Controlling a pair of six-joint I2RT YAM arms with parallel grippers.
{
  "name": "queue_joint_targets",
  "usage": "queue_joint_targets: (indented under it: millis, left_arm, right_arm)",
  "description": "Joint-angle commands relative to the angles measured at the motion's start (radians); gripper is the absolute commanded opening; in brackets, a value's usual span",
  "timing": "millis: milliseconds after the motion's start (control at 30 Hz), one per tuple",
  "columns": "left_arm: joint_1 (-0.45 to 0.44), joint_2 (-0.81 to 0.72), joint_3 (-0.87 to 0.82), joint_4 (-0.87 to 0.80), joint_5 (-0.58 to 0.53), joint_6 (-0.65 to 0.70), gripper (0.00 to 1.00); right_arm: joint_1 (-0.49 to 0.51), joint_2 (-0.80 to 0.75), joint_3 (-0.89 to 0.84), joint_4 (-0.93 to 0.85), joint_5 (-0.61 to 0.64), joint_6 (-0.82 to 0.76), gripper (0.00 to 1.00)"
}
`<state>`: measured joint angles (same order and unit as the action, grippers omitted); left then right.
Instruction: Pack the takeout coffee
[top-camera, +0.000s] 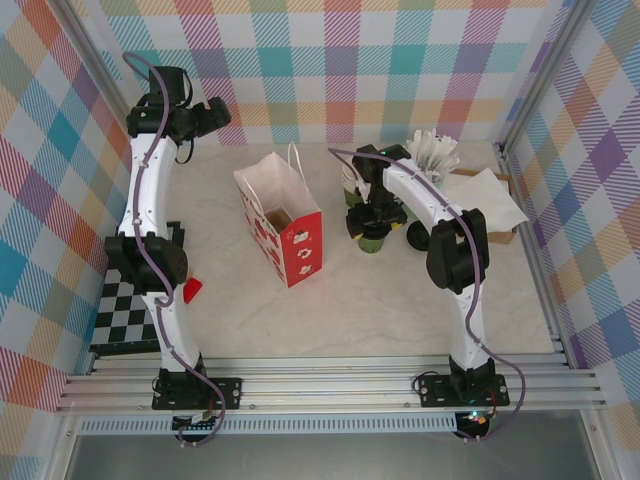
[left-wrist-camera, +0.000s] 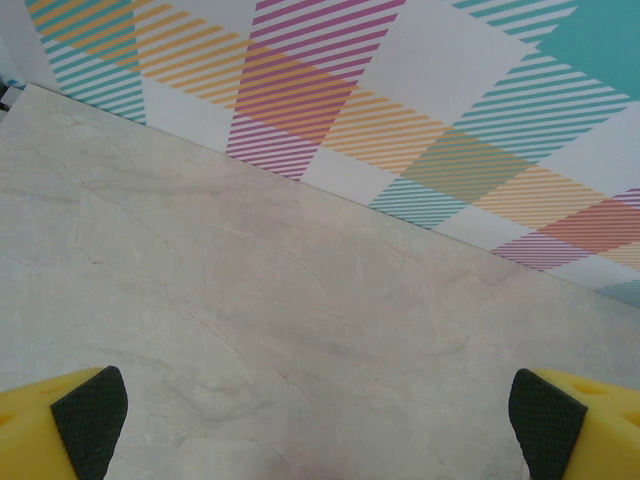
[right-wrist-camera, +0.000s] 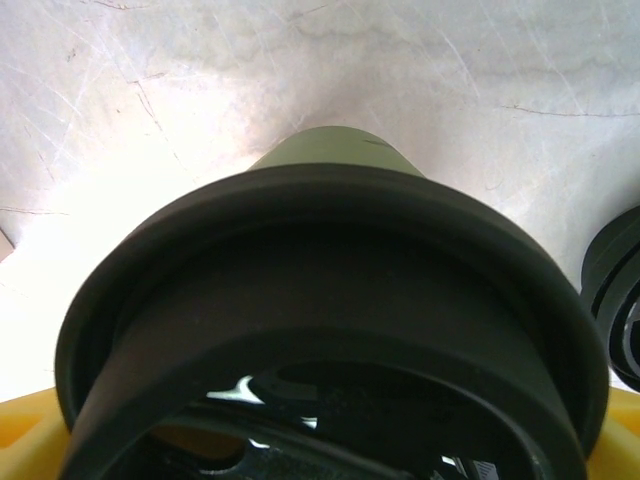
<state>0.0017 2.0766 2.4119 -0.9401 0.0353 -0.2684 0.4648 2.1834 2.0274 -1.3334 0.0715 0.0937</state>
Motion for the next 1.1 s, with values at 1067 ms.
queue_joint_targets:
  millis: [1067]
  left_arm:
    - [-0.159, 0.057, -0.007, -0.184, 0.584, 0.466, 0.71]
  right_arm:
    - [0.089, -0.088, 0.619, -0.448, 0.097, 0.192, 0.70]
